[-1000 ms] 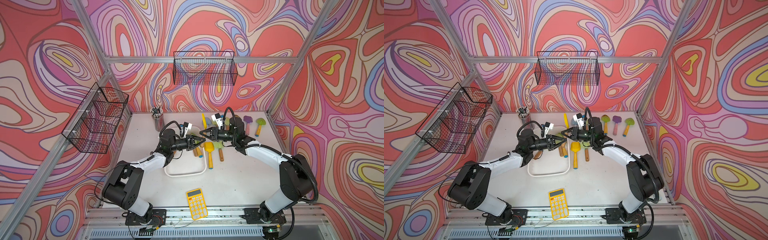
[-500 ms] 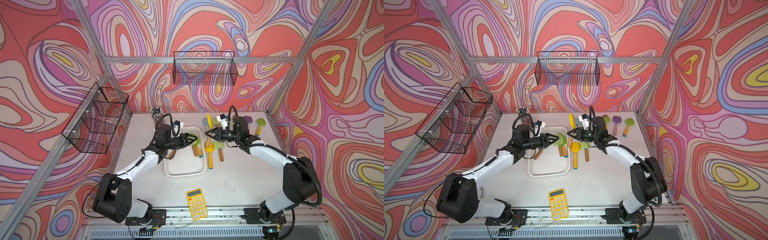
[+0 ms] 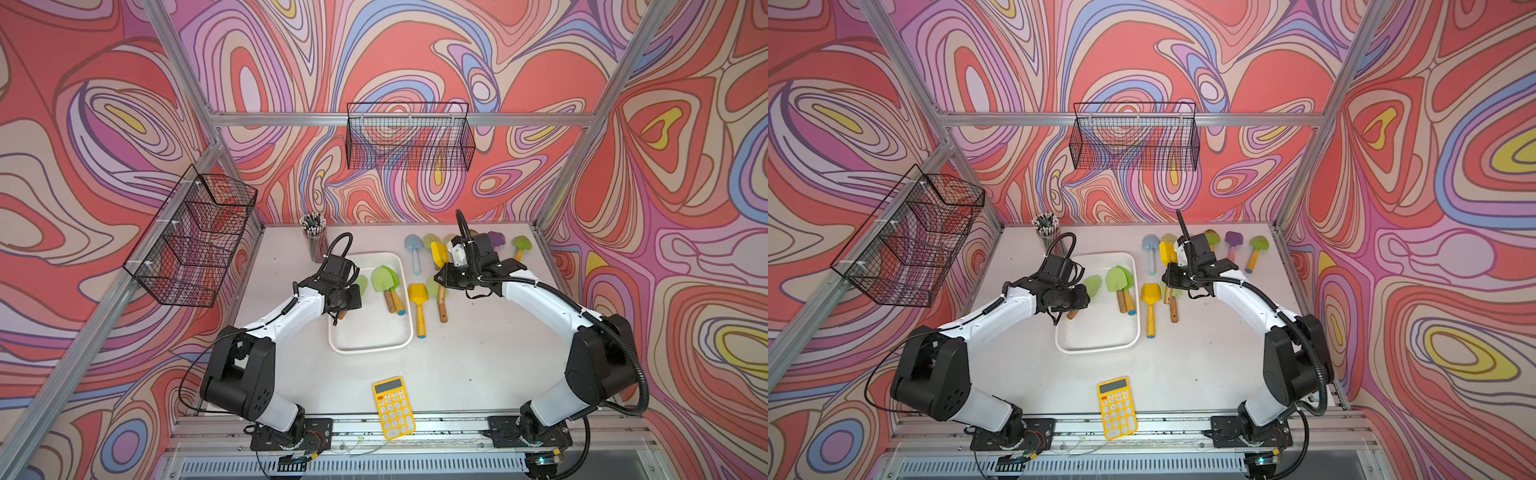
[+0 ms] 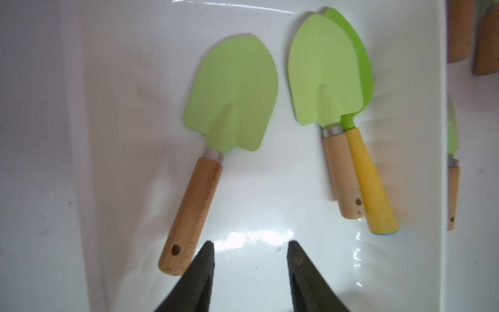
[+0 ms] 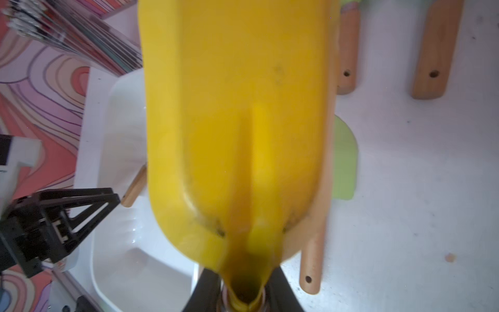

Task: Take the shovel out of the storage box
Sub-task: Place the shovel at the center of the board.

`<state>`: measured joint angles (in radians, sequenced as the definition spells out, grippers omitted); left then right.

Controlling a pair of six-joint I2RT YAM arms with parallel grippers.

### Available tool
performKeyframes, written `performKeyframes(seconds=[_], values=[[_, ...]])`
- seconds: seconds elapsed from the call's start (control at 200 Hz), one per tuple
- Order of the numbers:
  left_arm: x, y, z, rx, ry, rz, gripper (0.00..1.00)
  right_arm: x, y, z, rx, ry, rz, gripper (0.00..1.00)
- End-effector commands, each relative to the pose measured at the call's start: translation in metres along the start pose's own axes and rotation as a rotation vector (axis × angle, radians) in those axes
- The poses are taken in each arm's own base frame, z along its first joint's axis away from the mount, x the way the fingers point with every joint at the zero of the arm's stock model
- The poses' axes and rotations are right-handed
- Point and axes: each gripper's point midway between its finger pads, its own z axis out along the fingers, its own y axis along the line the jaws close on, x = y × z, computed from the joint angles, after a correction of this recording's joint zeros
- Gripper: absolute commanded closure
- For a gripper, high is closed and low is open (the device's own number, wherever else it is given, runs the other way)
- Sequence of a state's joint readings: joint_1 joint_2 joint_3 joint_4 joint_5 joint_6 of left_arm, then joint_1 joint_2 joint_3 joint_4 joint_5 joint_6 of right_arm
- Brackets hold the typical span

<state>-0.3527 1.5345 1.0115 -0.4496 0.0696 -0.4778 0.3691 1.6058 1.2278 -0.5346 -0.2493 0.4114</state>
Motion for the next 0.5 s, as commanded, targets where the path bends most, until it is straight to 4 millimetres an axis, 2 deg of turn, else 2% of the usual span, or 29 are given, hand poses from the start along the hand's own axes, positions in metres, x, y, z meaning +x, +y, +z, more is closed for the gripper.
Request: performKeyframes(seconds=[0.0, 0.235, 0.496], values=[[0.002, 0.017, 0.006, -0.088, -0.003, 0.031, 0.52, 0.014, -0.028, 0.006, 0.129, 0.035, -0.018, 0.89], [0.009, 0.033, 0.019, -0.177, 0.031, 0.044, 0.52, 0.031, -0.055, 0.021, 0.239, 0.092, -0.017, 0.89], [0.013, 0.037, 0.034, -0.202, 0.056, 0.057, 0.52, 0.034, -0.074, 0.026, 0.329, 0.106, -0.030, 0.89]])
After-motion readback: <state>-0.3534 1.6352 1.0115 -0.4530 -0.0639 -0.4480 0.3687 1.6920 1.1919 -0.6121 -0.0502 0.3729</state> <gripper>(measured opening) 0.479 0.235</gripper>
